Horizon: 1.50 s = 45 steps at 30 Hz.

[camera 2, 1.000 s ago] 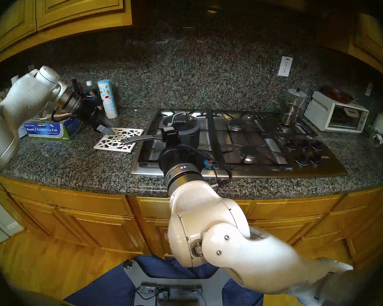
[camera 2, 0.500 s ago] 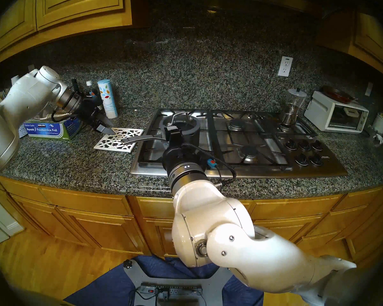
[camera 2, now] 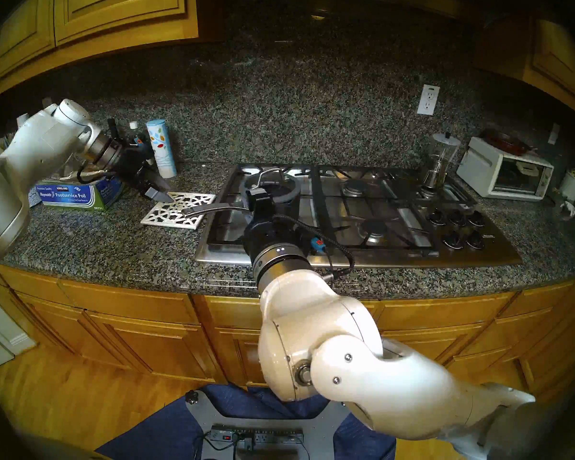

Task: Pick up the pot, put it on the stove, take off the pot lid

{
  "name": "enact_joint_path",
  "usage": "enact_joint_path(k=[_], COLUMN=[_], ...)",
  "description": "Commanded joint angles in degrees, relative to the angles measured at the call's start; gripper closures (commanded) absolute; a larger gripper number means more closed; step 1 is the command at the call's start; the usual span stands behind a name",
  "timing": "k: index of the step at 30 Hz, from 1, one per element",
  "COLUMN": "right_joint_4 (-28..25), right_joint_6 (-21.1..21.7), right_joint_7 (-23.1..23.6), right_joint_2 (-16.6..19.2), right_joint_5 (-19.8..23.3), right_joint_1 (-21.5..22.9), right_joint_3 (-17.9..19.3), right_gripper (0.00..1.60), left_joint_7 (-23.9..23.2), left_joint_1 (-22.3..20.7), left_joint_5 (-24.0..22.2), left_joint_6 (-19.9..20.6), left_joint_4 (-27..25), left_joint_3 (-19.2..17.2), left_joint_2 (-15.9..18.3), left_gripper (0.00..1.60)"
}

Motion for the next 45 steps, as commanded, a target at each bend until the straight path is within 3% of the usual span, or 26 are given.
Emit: enact_joint_path(k=[1,45], right_joint_4=[-1.52,-1.54], right_joint_6=[0.14,0.21], right_joint_7=[0.68,0.58], right_joint_2=[-0.29,-0.33], right_joint_5=[-0.6,-0.63], right_joint_1=[1.15,1.13], right_joint_3=[0.69,0.72], right_gripper=[0.0,0.0], left_joint_7=[0.09,-0.08], left_joint_1=[-2.93,-3.0], left_joint_5=[-0.14,-0.04], left_joint_6=[0.13,-0.09], left_joint_4=[-0.09,0.41], left_joint_3=[-0.74,-0.76], left_joint_2=[0.06,-0.19], left_gripper=[0.0,0.0])
